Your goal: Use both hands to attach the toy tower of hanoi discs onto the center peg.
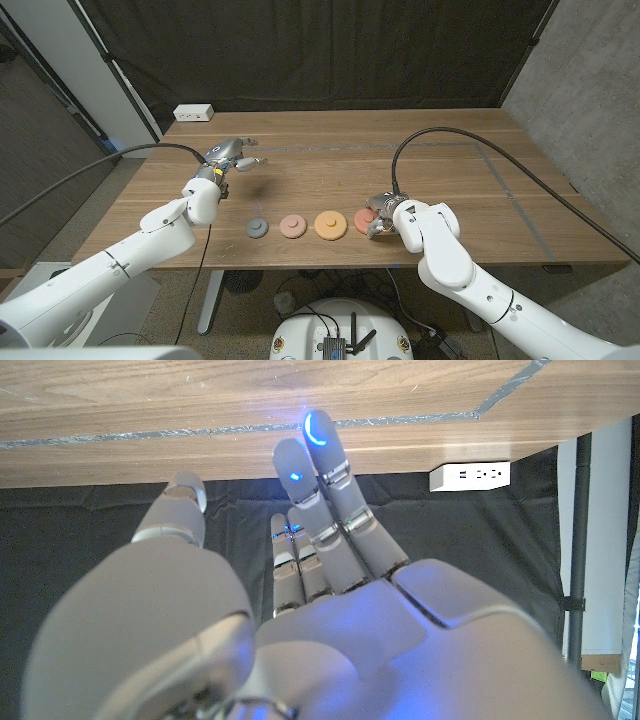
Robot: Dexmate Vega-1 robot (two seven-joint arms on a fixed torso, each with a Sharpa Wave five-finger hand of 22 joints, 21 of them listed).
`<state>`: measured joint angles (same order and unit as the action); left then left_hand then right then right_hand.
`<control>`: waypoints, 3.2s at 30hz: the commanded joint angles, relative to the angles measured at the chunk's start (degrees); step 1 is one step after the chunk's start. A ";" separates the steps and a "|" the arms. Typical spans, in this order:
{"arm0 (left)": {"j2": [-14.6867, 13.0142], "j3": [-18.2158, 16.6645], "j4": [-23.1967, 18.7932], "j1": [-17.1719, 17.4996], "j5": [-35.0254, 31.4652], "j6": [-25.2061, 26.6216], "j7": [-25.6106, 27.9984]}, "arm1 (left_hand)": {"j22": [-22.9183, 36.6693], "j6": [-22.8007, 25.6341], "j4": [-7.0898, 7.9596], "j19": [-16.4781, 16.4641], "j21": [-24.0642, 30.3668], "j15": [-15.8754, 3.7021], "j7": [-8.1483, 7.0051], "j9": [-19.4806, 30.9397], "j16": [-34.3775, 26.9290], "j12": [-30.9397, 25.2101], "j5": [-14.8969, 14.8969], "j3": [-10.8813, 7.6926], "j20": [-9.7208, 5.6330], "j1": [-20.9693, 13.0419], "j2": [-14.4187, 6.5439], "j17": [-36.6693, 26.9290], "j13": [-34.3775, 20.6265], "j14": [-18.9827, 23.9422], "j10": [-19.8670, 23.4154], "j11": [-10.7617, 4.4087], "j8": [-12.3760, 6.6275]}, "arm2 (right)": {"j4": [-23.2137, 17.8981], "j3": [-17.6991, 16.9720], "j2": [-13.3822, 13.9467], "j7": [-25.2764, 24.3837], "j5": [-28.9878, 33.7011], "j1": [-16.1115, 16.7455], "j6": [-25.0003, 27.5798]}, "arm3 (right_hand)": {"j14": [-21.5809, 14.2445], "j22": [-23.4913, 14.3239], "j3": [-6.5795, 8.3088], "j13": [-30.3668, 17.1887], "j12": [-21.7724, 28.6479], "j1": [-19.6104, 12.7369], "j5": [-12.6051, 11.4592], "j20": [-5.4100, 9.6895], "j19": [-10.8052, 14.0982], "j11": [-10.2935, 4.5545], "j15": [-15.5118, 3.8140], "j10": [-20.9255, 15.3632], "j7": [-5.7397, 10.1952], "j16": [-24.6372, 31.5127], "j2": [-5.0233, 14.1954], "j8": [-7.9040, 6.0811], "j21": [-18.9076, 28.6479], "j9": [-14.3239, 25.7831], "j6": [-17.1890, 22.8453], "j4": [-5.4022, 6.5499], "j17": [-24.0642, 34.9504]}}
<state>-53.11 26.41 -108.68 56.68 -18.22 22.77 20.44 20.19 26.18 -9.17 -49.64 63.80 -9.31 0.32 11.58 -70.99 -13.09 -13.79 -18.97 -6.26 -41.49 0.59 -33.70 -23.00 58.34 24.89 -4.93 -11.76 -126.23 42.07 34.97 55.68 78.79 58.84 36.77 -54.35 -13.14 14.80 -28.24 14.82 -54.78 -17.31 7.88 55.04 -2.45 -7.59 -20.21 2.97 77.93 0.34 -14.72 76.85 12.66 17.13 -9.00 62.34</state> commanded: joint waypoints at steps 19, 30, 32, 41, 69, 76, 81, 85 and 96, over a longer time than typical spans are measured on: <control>-0.55 -0.70 -1.28 1.29 0.28 0.73 0.50 | -0.24 0.77 -0.04 0.45 0.95 -3.22 -0.20 0.19 -0.60 0.11 -0.09 -0.20 -4.47 0.11 -0.68 -0.02 -0.23 -0.27 0.69 0.00 0.11 | -2.65 -1.92 2.21 -7.68 -5.28 2.42 0.94 | -11.06 0.30 3.83 -0.88 3.00 -0.94 -1.37 4.86 6.46 -5.30 -4.94 -18.31 2.83 6.56 3.30 -3.65 4.37 0.51 12.38 0.10 8.14; -0.72 -0.61 -0.61 0.66 0.29 -0.25 0.17 | -0.44 0.77 -0.08 0.54 1.29 -3.21 -0.15 0.20 -0.84 0.22 -0.10 -0.27 -4.49 0.13 -0.70 -0.10 -0.30 -0.20 0.62 -0.02 0.14 | -4.48 -1.87 2.97 -6.95 -5.46 1.60 1.09 | -12.37 0.59 4.71 -1.12 3.00 -1.09 -1.64 4.88 7.34 -5.35 -4.91 -19.68 3.93 7.52 3.69 -4.10 4.62 0.45 14.38 -0.03 8.18; -0.73 -0.55 -0.54 0.51 0.20 -0.36 0.09 | -0.52 0.80 -0.08 0.53 1.34 -3.22 -0.16 0.20 -0.71 0.22 -0.10 -0.28 -4.50 0.13 -0.70 0.06 -0.31 -0.38 0.66 -0.01 0.14 | -4.90 -1.99 3.18 -6.69 -5.47 1.55 1.00 | -12.50 0.57 4.82 -1.17 2.95 -1.08 -1.67 4.88 7.49 -5.48 -4.91 -19.75 3.92 7.64 3.70 -4.13 4.70 0.44 14.55 -0.04 8.19; -0.74 -0.58 -0.42 0.33 0.21 -0.69 -0.06 | -0.68 0.81 -0.09 0.66 1.60 -3.22 -0.17 0.20 -0.85 0.23 -0.11 -0.32 -4.49 0.16 -0.70 0.08 -0.34 -0.35 0.79 -0.04 0.16 | -6.88 -2.54 4.08 -4.50 -4.90 1.55 0.32 | -12.86 0.74 5.17 -1.31 2.87 -1.02 -1.78 4.88 7.70 -5.61 -4.90 -20.29 4.05 7.99 3.67 -4.35 4.70 0.41 15.48 -0.08 8.19; -1.37 -2.42 -0.58 2.76 1.47 -3.15 1.57 | -1.30 0.79 -0.14 0.88 2.33 -3.21 -0.10 0.21 -1.16 0.39 -0.12 -0.48 -4.54 0.18 -0.75 0.18 -0.46 -0.42 0.79 -0.01 0.22 | -10.39 -3.26 2.45 -5.46 -3.73 2.73 -5.47 | -13.36 1.10 6.11 -1.86 2.23 -0.60 -2.01 4.88 8.12 -5.89 -4.87 -20.68 4.18 8.68 3.49 -4.28 4.65 0.35 16.31 -0.06 8.19; -0.78 -2.95 0.82 3.26 2.57 -5.64 2.66 | -1.38 0.80 -0.16 0.97 2.57 -3.21 -0.09 0.21 -1.24 0.43 -0.11 -0.52 -4.45 0.17 -0.74 0.21 -0.50 -0.43 0.77 -0.05 0.22 | -10.15 -3.21 2.40 -6.06 -5.18 1.91 -7.86 | -13.41 1.15 6.32 -2.04 1.90 -0.35 -2.04 4.87 8.17 -6.18 -4.86 -20.44 4.39 8.83 3.29 -4.22 4.64 0.34 16.46 -0.05 8.19; -0.35 -3.67 2.86 3.59 4.42 -9.75 3.38 | -1.35 0.92 -0.16 1.06 2.84 -3.20 -0.07 0.22 -1.33 0.40 -0.10 -0.54 -4.46 0.17 -0.73 0.24 -0.55 -0.40 0.90 -0.07 0.18 | -9.73 -2.68 2.06 -6.37 -5.23 1.24 -8.97 | -13.41 1.21 6.43 -2.16 1.78 -0.16 -2.05 4.87 8.18 -6.23 -4.86 -20.55 4.45 8.90 3.11 -4.17 4.60 0.34 16.50 -0.04 8.18; -0.76 -4.30 2.80 4.27 4.80 -10.19 3.50 | -1.55 1.10 -0.19 1.11 3.00 -3.20 -0.13 0.22 -1.46 0.36 -0.10 -0.59 -4.39 0.12 -0.71 0.21 -0.57 -0.39 1.09 -0.04 0.13 | -9.13 -2.13 1.64 -6.37 -5.41 0.39 -9.96 | -13.41 1.17 6.53 -2.25 1.73 -0.05 -2.05 4.88 8.27 -6.28 -4.86 -20.66 4.48 8.94 3.07 -4.12 4.66 0.34 16.50 -0.02 8.17; -2.11 -6.25 1.96 6.77 5.55 -9.81 4.00 | -1.72 1.14 -0.19 1.29 3.46 -3.20 -0.14 0.23 -1.62 0.42 -0.07 -0.65 -4.36 0.12 -0.70 0.27 -0.56 -0.47 1.20 0.12 0.16 | -7.56 -0.51 0.63 -7.03 -5.91 -1.85 -12.46 | -13.41 1.28 6.89 -2.52 1.48 0.21 -2.09 4.88 8.22 -6.32 -4.86 -20.77 4.61 9.06 3.01 -4.00 4.54 0.34 16.58 0.01 8.17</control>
<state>-54.34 21.77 -106.71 61.53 -13.93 14.05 23.64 18.33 26.82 -9.33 -48.62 66.92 -9.10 0.30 11.59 -72.27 -12.65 -13.79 -19.13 -5.84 -41.26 0.37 -33.32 -23.25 57.91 25.38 -4.82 -11.76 -135.29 39.97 36.62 49.30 73.45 59.24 26.69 -67.38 -11.70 18.20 -29.19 15.95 -55.06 -19.07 11.46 63.10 3.67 -12.50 -28.37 -2.85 86.69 0.95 -17.76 80.99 12.68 22.95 -11.93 70.43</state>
